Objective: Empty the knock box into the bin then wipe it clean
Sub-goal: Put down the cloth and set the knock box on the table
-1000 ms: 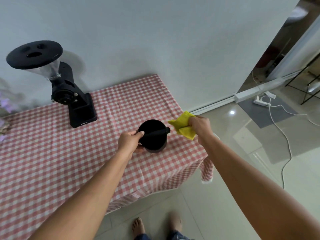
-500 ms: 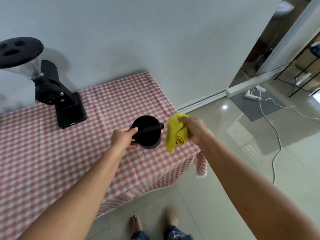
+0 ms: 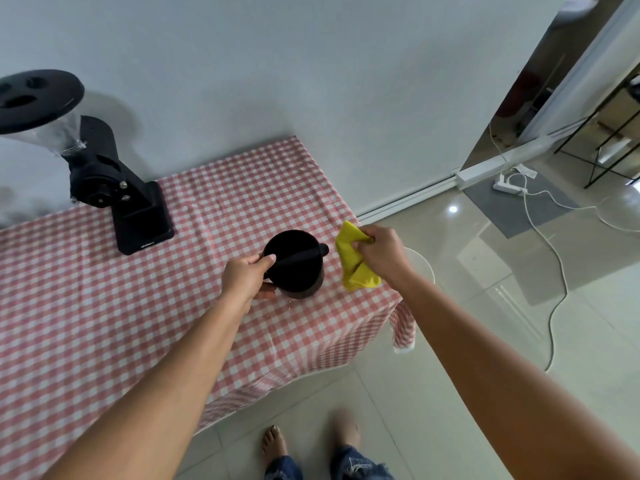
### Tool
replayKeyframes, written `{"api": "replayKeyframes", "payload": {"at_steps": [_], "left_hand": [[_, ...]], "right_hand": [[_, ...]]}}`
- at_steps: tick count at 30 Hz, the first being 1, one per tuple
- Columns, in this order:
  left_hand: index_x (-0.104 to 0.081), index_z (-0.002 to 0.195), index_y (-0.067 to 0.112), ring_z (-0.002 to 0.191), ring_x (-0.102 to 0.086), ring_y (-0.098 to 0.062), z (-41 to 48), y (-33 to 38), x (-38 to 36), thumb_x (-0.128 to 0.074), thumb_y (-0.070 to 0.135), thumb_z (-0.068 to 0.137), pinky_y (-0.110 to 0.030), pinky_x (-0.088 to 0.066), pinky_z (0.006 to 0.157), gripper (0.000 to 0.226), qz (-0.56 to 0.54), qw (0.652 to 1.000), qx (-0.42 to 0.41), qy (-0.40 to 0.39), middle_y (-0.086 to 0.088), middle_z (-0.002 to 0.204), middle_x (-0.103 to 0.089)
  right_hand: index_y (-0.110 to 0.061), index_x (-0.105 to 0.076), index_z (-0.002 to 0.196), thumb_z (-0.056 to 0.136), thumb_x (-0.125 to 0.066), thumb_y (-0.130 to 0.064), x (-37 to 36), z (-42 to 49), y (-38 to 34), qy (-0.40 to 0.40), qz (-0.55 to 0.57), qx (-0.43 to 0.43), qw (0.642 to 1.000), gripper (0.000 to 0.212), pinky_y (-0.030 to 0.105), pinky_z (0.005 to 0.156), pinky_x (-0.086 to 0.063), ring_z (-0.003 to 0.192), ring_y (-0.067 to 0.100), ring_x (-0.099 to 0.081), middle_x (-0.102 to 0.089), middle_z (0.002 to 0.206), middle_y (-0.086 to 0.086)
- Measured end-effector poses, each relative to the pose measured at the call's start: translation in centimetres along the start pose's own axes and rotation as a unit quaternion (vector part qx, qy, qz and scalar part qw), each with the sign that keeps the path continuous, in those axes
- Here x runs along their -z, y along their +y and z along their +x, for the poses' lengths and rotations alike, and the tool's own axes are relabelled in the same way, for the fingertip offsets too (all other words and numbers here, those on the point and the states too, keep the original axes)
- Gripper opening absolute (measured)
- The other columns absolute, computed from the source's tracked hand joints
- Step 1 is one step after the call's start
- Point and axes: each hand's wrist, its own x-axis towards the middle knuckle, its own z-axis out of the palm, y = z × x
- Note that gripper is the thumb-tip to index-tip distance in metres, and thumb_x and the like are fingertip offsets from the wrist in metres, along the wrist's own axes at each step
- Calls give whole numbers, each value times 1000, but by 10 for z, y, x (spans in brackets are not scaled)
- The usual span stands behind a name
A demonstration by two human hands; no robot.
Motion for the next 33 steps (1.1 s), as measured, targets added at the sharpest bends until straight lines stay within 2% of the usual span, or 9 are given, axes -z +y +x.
{"api": "replayKeyframes", "payload": {"at_steps": [4, 8, 10, 14, 17, 20, 28, 30, 33], "left_hand": [[-63, 131, 5, 64, -77, -24, 3, 0, 8, -71, 25, 93, -32, -61, 52, 43, -7, 1000, 8, 9, -9, 107, -73], [-59, 134, 3, 71, -77, -28, 4, 0, 17, -72, 26, 93, -33, -63, 54, 49, -15, 999, 21, 20, -18, 125, -68], [-58, 134, 2, 78, -77, -31, 3, 1, 17, -73, 26, 92, -32, -62, 53, 50, -20, 999, 24, 23, -19, 128, -66], [-60, 133, 3, 82, -76, -32, 1, 1, 14, -73, 26, 92, -31, -62, 53, 48, -15, 1000, 21, 17, -18, 128, -66], [-56, 138, 1, 77, -77, -30, 0, 0, 10, -73, 25, 92, -31, -62, 54, 55, -18, 1000, 22, 14, -18, 130, -65], [-53, 139, 0, 77, -76, -30, -3, -1, 6, -73, 23, 92, -30, -61, 51, 56, -22, 999, 23, 11, -19, 130, -65], [-51, 142, 1, 77, -77, -30, -6, -2, 10, -72, 23, 92, -31, -62, 53, 58, -23, 999, 26, 29, -20, 133, -63], [-54, 140, 2, 78, -77, -29, -7, -1, 10, -72, 24, 93, -31, -62, 54, 55, -21, 999, 25, 31, -18, 130, -66], [-59, 134, 4, 84, -76, -29, -7, -2, 9, -72, 24, 92, -30, -61, 53, 48, -20, 999, 23, 41, -16, 125, -69]], "right_hand": [[-24, -69, 86, 88, -65, -4, 4, -4, 6, -106, 111, -60, 986, 21, 44, 83, -58, 85, 22, -68, -72, 95, 14], [-11, -67, 108, 92, -56, 6, 1, 3, 36, -171, 235, -178, 940, 25, 47, 87, -58, 98, 31, -68, -70, 109, 15], [-5, -63, 122, 91, -52, 10, -3, 10, 54, -139, 172, -200, 955, 36, 46, 90, -56, 100, 31, -65, -67, 110, 15], [-8, -60, 132, 86, -44, 9, -4, 16, 76, -106, -1, -170, 980, 52, 33, 78, -45, 93, 24, -55, -64, 107, 13], [-13, -68, 122, 86, -51, 5, -5, 22, 81, -63, 7, -157, 986, 44, 34, 83, -47, 97, 25, -59, -68, 115, 13], [-16, -72, 103, 88, -68, -22, -9, 30, 80, -39, 43, -169, 984, 17, 38, 87, -53, 95, 24, -64, -71, 104, 9], [-18, -67, 111, 78, -76, -51, -12, 53, 74, -86, 36, -198, 976, 47, 31, 75, -45, 70, 7, -56, -64, 95, -2], [-12, -65, 118, 74, -80, -52, -12, 60, 71, -109, 20, -209, 972, 61, 33, 78, -48, 76, 14, -60, -63, 96, -1], [-4, -58, 128, 76, -82, -34, -13, 70, 63, -155, -50, -187, 969, 65, 36, 91, -52, 103, 27, -62, -63, 120, 9]]}}
